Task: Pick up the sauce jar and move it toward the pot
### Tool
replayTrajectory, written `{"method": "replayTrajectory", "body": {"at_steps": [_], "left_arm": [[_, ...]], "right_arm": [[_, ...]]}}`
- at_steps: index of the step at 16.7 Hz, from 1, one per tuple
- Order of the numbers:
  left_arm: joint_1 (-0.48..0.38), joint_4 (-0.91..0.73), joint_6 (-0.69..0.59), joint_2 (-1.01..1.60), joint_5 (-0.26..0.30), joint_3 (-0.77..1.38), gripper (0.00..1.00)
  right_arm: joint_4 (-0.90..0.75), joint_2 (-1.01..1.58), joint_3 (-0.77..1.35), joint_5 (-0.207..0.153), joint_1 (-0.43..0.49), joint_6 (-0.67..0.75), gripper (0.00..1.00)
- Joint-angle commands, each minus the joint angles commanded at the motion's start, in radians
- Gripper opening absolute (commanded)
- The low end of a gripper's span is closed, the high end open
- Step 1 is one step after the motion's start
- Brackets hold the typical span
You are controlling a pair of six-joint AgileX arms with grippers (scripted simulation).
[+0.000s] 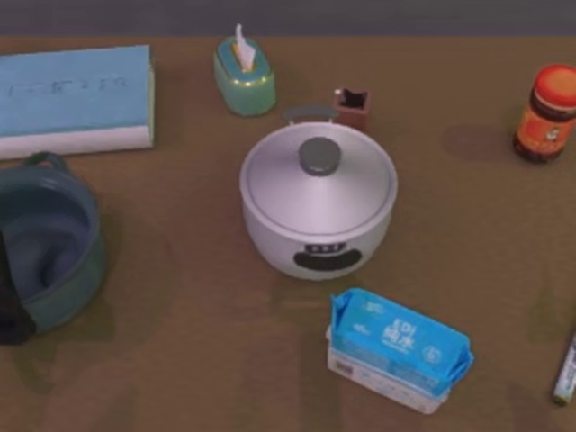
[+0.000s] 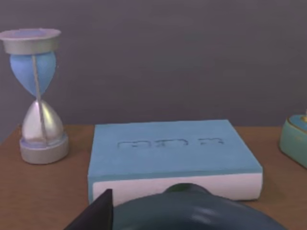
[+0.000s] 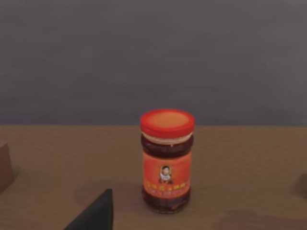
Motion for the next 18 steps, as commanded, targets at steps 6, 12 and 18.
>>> {"method": "replayTrajectory", "body": {"at_steps": [6, 12, 18], "left_arm": [[0.0, 0.0, 0.0, 0.0, 0.0, 0.0, 1.0], [0.0, 0.0, 0.0, 0.0, 0.0, 0.0, 1.0], [0.0, 0.0, 0.0, 0.0, 0.0, 0.0, 1.0]], "right_arm": [[-0.048, 0.083, 0.083, -0.012, 0.008, -0.021, 1.0], [-0.264, 0.451, 0.445, -0.037, 0.011, -0.114, 1.0], [-0.589, 1.009, 0.994, -0.056, -0.001, -0.259, 1.0]]}}
